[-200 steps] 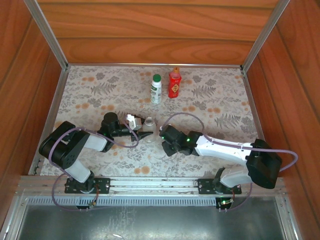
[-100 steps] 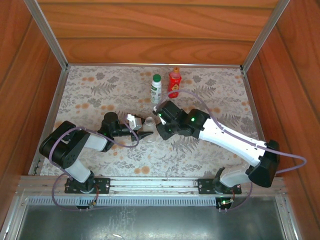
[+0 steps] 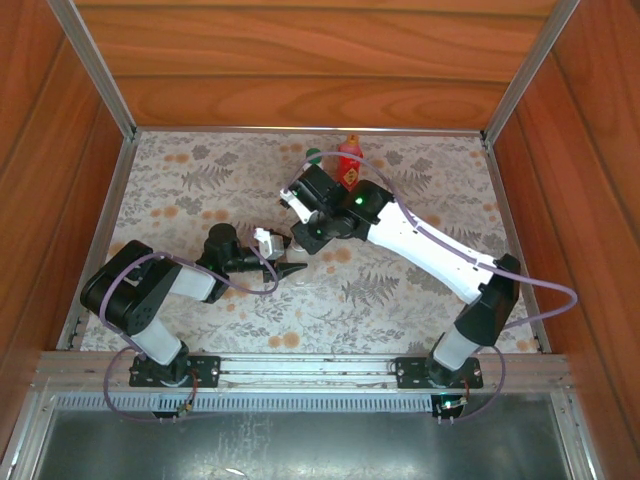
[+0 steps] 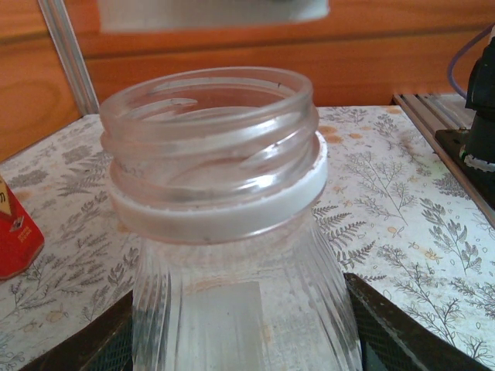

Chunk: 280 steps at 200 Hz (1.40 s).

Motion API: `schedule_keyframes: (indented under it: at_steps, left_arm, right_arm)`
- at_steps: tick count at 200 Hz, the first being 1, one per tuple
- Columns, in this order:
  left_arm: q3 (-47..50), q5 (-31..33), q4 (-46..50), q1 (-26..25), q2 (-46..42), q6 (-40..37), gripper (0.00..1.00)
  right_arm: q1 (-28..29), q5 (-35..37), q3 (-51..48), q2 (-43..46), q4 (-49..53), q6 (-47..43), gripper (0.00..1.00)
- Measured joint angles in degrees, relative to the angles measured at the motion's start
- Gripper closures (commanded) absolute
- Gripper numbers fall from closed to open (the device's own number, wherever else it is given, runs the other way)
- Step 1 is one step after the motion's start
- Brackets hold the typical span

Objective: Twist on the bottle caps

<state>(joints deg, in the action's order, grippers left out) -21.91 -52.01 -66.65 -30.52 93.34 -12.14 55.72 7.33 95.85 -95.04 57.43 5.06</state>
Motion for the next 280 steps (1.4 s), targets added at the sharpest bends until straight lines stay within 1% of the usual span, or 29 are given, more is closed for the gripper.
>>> schedule_keyframes:
  at_steps: [33, 155, 215, 280]
  left_arm:
    - [0.0, -0.3, -0.2, 0.1, 0.2, 0.0, 0.45]
    - [-0.2, -0.5, -0.3, 0.1, 0.4, 0.2, 0.45]
    - [-0.2, -0.5, -0.4, 0.1, 0.5, 0.3, 0.45]
    - [-0.2, -0.5, -0.5, 0.1, 0.5, 0.4, 0.45]
  right_arm:
    - [-0.4, -1.6, 1.7, -2.6, 0.2, -1.2, 0.57]
    - [-1.0, -5.6, 1.6, -3.4, 0.1, -3.6, 0.56]
    - [-0.3, -4.2, -3.4, -0.4, -5.2, -6.7, 0.61]
    - [0.4, -2.7, -8.6, 2.9, -10.7, -7.1, 0.62]
